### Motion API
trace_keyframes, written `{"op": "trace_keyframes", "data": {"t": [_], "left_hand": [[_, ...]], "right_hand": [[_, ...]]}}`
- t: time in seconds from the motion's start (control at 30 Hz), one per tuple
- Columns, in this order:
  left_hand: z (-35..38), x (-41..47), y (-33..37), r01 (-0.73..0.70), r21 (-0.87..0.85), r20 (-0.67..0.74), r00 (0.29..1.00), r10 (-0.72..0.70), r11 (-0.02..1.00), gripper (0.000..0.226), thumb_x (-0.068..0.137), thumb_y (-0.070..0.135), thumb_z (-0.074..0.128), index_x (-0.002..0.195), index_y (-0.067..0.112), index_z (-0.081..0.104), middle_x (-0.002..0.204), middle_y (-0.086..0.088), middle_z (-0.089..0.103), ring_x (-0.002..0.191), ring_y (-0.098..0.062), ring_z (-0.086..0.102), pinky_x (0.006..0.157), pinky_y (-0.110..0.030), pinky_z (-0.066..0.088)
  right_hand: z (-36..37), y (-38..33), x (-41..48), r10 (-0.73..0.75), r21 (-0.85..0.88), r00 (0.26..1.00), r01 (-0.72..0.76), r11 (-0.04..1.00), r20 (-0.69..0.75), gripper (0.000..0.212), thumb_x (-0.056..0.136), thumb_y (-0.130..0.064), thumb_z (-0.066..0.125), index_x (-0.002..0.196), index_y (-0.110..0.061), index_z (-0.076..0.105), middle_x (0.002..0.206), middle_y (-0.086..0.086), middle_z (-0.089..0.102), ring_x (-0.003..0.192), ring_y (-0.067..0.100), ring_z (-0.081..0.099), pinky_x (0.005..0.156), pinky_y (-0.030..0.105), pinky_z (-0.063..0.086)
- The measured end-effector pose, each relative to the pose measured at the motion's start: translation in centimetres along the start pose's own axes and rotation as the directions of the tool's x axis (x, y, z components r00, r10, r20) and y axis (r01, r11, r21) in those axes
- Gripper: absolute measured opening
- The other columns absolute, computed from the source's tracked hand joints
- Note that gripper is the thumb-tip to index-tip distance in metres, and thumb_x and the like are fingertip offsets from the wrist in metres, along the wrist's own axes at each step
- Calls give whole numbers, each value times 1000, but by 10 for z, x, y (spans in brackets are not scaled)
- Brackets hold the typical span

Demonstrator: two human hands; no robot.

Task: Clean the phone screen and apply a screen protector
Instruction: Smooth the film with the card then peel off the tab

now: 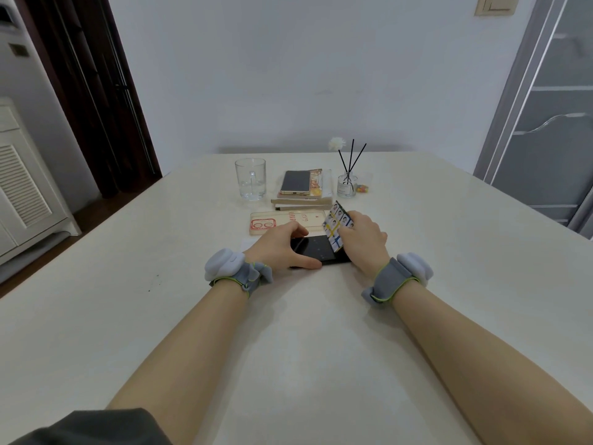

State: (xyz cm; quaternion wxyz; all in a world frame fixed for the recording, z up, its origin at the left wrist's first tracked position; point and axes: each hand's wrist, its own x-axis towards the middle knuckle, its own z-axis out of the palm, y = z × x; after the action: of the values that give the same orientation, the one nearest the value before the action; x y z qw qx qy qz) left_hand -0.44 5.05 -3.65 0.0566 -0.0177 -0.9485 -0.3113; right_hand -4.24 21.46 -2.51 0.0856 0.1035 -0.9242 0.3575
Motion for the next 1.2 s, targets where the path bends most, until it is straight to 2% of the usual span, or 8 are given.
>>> {"op": "trace_keyframes", "data": {"t": [0.1,0.3,0.53,0.77,1.0,1.2], "left_hand": [[0,0,0,1,-8,-1,1000,-1,1000,71,64,41,83,124,18,52,126,3,56,116,-12,50,92,-19,35],[0,1,-1,1,1,-9,1000,-1,1000,72,63,41,83,123,16,52,126,1,57,116,-13,52,93,-19,36],[0,3,-3,8,-3,0,1000,-8,1000,71,61,44,84,120,22,52,120,5,57,110,-8,50,88,-19,35],[-1,2,-1,0,20,-3,1000,0,1000,72,62,42,83,122,19,51,121,2,57,110,-11,52,87,-20,37],[-6,0,-3,9,2,43,999,-9,1000,66,65,34,83,123,24,52,123,3,55,108,-7,47,86,-20,33],[-6,1,-2,11,5,39,999,-11,1000,65,65,32,82,122,22,52,123,0,58,110,-12,51,87,-21,36]], "right_hand": [[-2,5,0,13,-30,1000,-14,999,-27,25,91,-15,38,109,-13,55,115,11,62,105,34,53,93,39,29],[10,-8,-2,-73,-50,995,77,996,70,28,91,-14,40,115,-13,55,120,11,61,110,35,52,96,42,29],[-1,4,2,7,-49,999,-10,999,-42,25,91,-16,39,108,-12,57,115,11,62,107,34,53,93,39,30],[10,-7,-2,-80,-17,996,81,997,50,26,91,-18,41,112,-15,57,117,9,63,108,35,53,95,42,30],[0,3,-3,-12,-45,997,8,999,-83,21,88,-18,43,100,-13,59,106,10,66,99,33,55,90,39,31],[12,-7,-13,-79,-14,997,79,997,17,22,88,-18,45,106,-12,57,112,10,65,104,33,54,93,41,32]]}}
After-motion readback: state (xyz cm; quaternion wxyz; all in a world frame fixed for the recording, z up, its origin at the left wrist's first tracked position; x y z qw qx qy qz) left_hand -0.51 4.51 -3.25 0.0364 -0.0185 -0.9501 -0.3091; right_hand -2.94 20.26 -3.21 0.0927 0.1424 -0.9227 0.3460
